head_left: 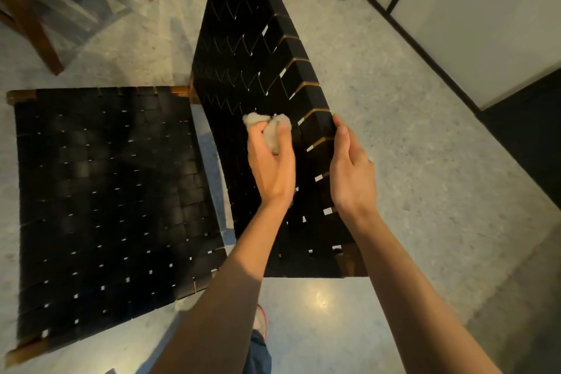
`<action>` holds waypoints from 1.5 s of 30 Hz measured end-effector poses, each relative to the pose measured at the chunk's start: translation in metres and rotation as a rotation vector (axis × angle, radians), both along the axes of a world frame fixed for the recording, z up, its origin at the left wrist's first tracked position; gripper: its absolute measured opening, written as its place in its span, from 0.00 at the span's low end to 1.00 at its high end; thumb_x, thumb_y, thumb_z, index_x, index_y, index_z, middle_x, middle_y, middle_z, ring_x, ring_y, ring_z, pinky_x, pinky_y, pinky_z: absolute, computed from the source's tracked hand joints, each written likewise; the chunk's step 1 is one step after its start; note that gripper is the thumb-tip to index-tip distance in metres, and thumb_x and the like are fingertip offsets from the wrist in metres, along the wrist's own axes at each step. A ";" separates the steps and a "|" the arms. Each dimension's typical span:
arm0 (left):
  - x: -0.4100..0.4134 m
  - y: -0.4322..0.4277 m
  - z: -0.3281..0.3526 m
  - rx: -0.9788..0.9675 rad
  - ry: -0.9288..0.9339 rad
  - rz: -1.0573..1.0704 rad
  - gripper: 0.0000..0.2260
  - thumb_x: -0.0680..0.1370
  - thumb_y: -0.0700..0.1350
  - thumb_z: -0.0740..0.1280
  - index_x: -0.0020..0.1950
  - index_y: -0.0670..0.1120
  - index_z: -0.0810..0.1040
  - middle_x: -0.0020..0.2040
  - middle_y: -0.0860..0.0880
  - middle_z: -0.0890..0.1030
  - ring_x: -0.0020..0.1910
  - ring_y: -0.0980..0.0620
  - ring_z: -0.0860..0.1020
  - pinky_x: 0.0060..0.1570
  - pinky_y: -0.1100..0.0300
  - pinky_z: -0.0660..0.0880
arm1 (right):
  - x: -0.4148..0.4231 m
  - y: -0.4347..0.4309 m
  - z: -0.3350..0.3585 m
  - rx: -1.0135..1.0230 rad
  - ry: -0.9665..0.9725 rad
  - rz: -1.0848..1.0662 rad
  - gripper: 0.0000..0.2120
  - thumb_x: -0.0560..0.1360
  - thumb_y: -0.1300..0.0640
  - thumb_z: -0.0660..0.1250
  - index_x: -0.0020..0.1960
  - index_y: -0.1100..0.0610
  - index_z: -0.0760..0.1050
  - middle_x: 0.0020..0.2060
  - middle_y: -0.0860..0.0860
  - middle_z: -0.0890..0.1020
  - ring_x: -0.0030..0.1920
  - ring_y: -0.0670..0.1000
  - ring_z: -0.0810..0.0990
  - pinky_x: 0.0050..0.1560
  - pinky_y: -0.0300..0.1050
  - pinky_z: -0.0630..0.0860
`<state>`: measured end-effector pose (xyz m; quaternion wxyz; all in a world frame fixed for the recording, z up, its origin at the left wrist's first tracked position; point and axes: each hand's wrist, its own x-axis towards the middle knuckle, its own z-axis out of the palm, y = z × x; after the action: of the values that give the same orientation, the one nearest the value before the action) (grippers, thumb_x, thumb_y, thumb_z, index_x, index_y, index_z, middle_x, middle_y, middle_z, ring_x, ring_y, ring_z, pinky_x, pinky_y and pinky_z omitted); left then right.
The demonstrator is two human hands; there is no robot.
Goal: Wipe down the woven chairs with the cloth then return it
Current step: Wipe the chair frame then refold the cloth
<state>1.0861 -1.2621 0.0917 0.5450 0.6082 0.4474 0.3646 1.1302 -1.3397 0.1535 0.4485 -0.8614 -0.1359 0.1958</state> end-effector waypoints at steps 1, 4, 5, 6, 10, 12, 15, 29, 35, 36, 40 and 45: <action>-0.002 0.002 -0.006 -0.034 0.027 -0.006 0.13 0.80 0.56 0.58 0.63 0.55 0.67 0.61 0.49 0.73 0.54 0.58 0.73 0.44 0.67 0.74 | 0.000 0.000 0.000 0.001 0.001 -0.004 0.20 0.82 0.42 0.46 0.70 0.39 0.67 0.46 0.32 0.73 0.51 0.38 0.71 0.58 0.42 0.67; -0.001 0.009 -0.015 -0.108 0.143 -0.061 0.17 0.81 0.54 0.57 0.70 0.55 0.63 0.67 0.45 0.67 0.62 0.48 0.67 0.50 0.60 0.68 | -0.001 0.002 0.001 -0.017 -0.010 0.002 0.20 0.82 0.42 0.45 0.70 0.39 0.66 0.44 0.32 0.73 0.49 0.38 0.71 0.56 0.42 0.68; 0.002 0.007 -0.012 -0.103 0.163 -0.057 0.18 0.81 0.54 0.58 0.70 0.55 0.64 0.67 0.44 0.65 0.63 0.47 0.65 0.50 0.60 0.66 | -0.001 0.002 0.001 -0.022 -0.010 0.005 0.20 0.82 0.42 0.45 0.70 0.39 0.66 0.43 0.31 0.73 0.47 0.38 0.72 0.55 0.42 0.68; 0.004 0.004 -0.008 -0.101 0.163 -0.042 0.17 0.80 0.54 0.59 0.69 0.55 0.65 0.67 0.45 0.64 0.62 0.48 0.63 0.48 0.63 0.65 | -0.001 0.002 0.002 -0.030 -0.012 0.008 0.20 0.82 0.43 0.45 0.70 0.39 0.66 0.42 0.31 0.73 0.45 0.38 0.72 0.55 0.42 0.68; 0.012 -0.009 0.024 -0.036 -0.042 -0.038 0.14 0.80 0.52 0.61 0.66 0.53 0.70 0.62 0.47 0.67 0.57 0.57 0.68 0.42 0.75 0.69 | -0.003 0.001 0.006 -0.024 0.007 0.030 0.19 0.82 0.44 0.45 0.70 0.38 0.65 0.52 0.38 0.78 0.52 0.40 0.75 0.60 0.47 0.71; 0.025 -0.012 0.040 0.052 -0.087 -0.024 0.13 0.79 0.53 0.62 0.63 0.52 0.73 0.60 0.47 0.71 0.53 0.60 0.68 0.44 0.76 0.69 | -0.003 0.000 0.006 -0.019 0.017 0.036 0.20 0.83 0.44 0.45 0.71 0.39 0.64 0.61 0.41 0.77 0.60 0.43 0.74 0.64 0.48 0.70; 0.047 -0.006 0.048 0.109 0.061 0.092 0.14 0.78 0.53 0.63 0.62 0.51 0.75 0.59 0.46 0.72 0.52 0.56 0.65 0.47 0.65 0.65 | -0.003 -0.002 0.005 -0.014 0.021 0.027 0.20 0.82 0.44 0.45 0.72 0.40 0.64 0.65 0.42 0.75 0.65 0.45 0.72 0.65 0.47 0.68; 0.011 0.026 -0.027 -0.187 0.140 0.121 0.14 0.81 0.46 0.61 0.66 0.45 0.69 0.67 0.41 0.66 0.65 0.45 0.68 0.48 0.71 0.67 | 0.002 0.000 0.000 0.025 0.015 0.004 0.20 0.82 0.43 0.47 0.70 0.41 0.67 0.61 0.40 0.77 0.62 0.43 0.73 0.64 0.47 0.69; 0.013 -0.043 0.037 0.066 -0.134 0.020 0.10 0.78 0.52 0.63 0.59 0.55 0.72 0.57 0.49 0.70 0.54 0.62 0.71 0.47 0.74 0.71 | 0.002 -0.005 0.003 0.125 0.068 -0.005 0.21 0.83 0.45 0.47 0.70 0.46 0.70 0.63 0.44 0.77 0.63 0.42 0.74 0.62 0.41 0.69; 0.011 -0.049 0.038 0.076 -0.131 0.043 0.11 0.78 0.52 0.64 0.60 0.54 0.73 0.57 0.50 0.69 0.55 0.60 0.71 0.48 0.72 0.72 | 0.000 -0.007 0.004 0.144 0.071 0.000 0.20 0.83 0.46 0.48 0.70 0.47 0.70 0.62 0.43 0.78 0.63 0.41 0.74 0.62 0.38 0.69; -0.012 -0.058 0.011 0.102 -0.036 0.029 0.15 0.77 0.51 0.66 0.63 0.49 0.73 0.61 0.46 0.68 0.60 0.49 0.70 0.51 0.64 0.74 | -0.007 -0.021 0.008 0.026 -0.021 0.108 0.19 0.83 0.52 0.52 0.73 0.49 0.65 0.50 0.38 0.79 0.43 0.29 0.76 0.43 0.23 0.69; -0.034 -0.049 -0.003 -0.053 0.037 0.063 0.18 0.69 0.62 0.66 0.56 0.57 0.73 0.62 0.46 0.68 0.61 0.48 0.69 0.51 0.59 0.69 | -0.027 -0.038 0.013 -0.461 -0.342 0.394 0.25 0.83 0.50 0.49 0.78 0.49 0.48 0.76 0.48 0.58 0.62 0.56 0.75 0.56 0.53 0.75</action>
<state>1.0521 -1.3114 0.0883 0.5407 0.5860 0.4857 0.3582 1.1027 -1.3780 0.1665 0.1663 -0.9176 -0.3252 0.1569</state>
